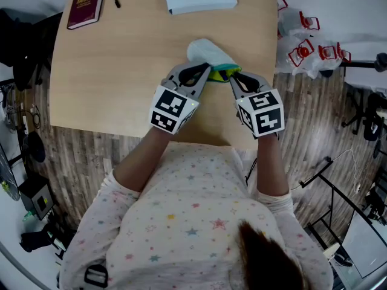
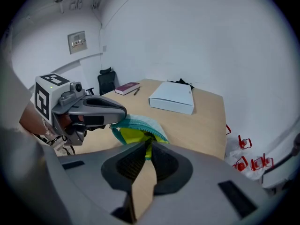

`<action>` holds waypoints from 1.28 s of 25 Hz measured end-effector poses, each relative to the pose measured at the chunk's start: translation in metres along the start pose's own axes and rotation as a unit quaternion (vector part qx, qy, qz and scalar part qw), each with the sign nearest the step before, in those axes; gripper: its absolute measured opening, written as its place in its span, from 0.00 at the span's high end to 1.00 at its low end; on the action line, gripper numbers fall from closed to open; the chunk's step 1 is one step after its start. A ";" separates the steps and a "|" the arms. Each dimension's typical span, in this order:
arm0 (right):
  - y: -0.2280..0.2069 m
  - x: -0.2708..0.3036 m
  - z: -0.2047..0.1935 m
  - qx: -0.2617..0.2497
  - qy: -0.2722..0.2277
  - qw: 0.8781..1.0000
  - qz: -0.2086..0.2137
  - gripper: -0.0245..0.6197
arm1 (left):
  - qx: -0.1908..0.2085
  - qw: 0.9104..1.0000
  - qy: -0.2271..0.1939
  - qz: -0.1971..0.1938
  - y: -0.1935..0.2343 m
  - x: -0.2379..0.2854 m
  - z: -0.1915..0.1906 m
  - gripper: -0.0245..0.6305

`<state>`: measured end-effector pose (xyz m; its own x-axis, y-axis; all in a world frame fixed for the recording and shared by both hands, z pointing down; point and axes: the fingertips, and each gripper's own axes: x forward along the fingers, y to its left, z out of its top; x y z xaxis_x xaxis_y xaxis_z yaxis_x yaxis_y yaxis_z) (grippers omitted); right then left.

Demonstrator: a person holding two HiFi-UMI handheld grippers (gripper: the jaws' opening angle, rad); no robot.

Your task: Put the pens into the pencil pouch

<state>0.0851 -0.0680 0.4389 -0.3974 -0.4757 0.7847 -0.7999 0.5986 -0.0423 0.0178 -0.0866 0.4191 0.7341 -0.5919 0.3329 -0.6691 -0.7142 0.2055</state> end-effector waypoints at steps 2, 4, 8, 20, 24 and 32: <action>0.001 -0.002 0.000 0.003 -0.008 1.000 -0.001 0.91 | 0.000 1.000 0.000 0.001 0.000 -0.001 0.000 0.94; 0.000 -0.004 0.000 0.008 -0.019 1.000 -0.001 0.93 | 0.000 1.000 0.000 0.003 -0.001 -0.001 0.000 0.94; -0.001 -0.009 0.002 0.028 -0.046 0.999 0.000 0.95 | 0.000 1.000 0.000 0.005 0.000 -0.003 0.000 0.94; -0.009 -0.037 0.029 0.037 -0.158 0.986 -0.039 0.96 | 0.002 1.000 -0.022 0.021 0.010 -0.012 0.012 0.94; -0.010 -0.043 0.033 0.037 -0.172 0.983 -0.043 0.96 | -0.001 0.999 -0.036 0.026 0.014 -0.018 0.022 0.94; -0.011 -0.054 0.043 0.038 -0.208 0.976 -0.049 0.96 | -0.009 0.998 -0.050 0.041 0.022 -0.031 0.034 0.94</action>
<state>0.0964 -0.0767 0.3710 -0.4530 -0.7581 0.4692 -0.8680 0.4951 -0.0382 -0.0162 -0.0969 0.3817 0.6843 -0.6825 0.2567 -0.7284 -0.6561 0.1974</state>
